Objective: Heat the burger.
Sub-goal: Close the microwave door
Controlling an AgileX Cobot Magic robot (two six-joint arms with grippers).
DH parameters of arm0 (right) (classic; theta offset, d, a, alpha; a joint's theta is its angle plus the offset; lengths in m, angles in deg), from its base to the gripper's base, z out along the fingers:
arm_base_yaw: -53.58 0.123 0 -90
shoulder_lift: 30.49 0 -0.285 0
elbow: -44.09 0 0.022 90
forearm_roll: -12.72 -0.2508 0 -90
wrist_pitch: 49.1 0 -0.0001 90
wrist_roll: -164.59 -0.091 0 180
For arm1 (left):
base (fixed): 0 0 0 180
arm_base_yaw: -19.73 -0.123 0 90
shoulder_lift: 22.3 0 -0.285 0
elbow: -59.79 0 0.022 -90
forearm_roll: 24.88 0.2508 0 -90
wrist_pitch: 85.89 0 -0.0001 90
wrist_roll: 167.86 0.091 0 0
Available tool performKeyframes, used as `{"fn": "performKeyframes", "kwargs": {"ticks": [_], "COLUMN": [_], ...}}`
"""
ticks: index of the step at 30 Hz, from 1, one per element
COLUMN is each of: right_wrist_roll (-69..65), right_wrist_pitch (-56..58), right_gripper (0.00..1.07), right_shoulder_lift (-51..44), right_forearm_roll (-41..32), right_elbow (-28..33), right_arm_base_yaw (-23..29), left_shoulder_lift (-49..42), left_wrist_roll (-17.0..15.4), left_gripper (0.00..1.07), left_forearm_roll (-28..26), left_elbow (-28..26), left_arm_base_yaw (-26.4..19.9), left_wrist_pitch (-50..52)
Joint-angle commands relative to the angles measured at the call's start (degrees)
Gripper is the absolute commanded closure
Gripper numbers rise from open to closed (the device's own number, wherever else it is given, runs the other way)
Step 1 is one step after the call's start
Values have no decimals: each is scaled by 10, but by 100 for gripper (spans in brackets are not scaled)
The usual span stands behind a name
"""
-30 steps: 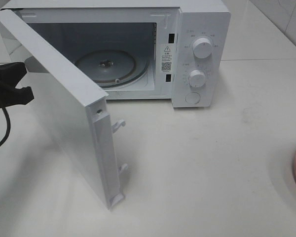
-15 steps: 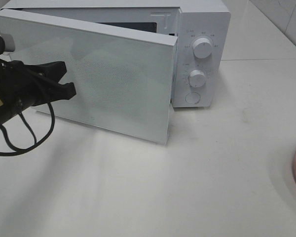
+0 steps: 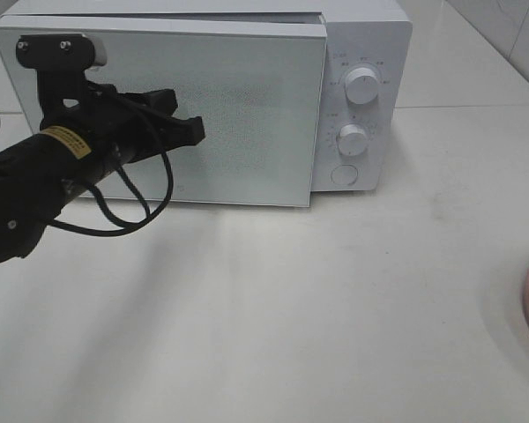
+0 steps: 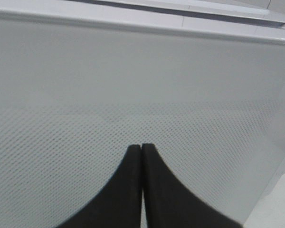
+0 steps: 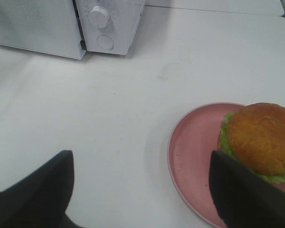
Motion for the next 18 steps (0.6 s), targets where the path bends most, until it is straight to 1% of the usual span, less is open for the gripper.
{"fn": "performKeyframes", "kwargs": {"ticks": [1, 2, 3, 5, 6, 8, 9, 10, 12, 13, 14, 16, 17, 18], "right_wrist_roll": [2, 2, 2, 2, 2, 2, 2, 2, 2, 2, 2, 2, 2, 2], "right_wrist_pitch": [-3, -3, -3, -3, -3, -3, -3, -3, -3, -3, -3, -3, -3, -3], "right_gripper": [32, 32, 32, 32, 32, 32, 32, 32, 32, 32, 32, 32, 32, 32], "right_shoulder_lift": [-14, -14, -14, -14, -14, -14, -14, -14, -14, -14, -14, -14, -14, -14], "right_forearm_roll": [-2, -2, -2, -2, -2, -2, -2, -2, -2, -2, -2, -2, -2, -2], "right_elbow": [1, 1, 1, 1, 1, 1, 1, 1, 1, 1, 1, 1, 1, 1], "right_arm_base_yaw": [-3, -3, -3, -3, -3, -3, -3, -3, -3, -3, -3, -3, -3, -3], "left_shoulder_lift": [7, 17, 17, 33, 33, 46, 46, 55, 60, 69, 69, 81, 81, 88], "left_wrist_roll": [25, 33, 33, 42, 42, 42, 42, 42, 42, 42, 42, 42, 42, 42], "left_gripper": [107, 107, 107, 107, 107, 107, 107, 107, 107, 107, 107, 107, 107, 107], "left_forearm_roll": [-17, -22, -22, -25, -25, -29, -29, -32, -32, -34, -34, -37, -37, -46], "left_elbow": [-28, -47, -47, -74, -74, -100, -100, -116, -122, -137, -137, -158, -158, -171], "left_arm_base_yaw": [12, 19, 19, 29, 29, 36, 36, 38, 38, 40, 40, 40, 40, 40], "left_wrist_pitch": [-19, -30, -30, -45, -45, -53, -53, -61, -64, -66, -66, -75, -75, -75]}}
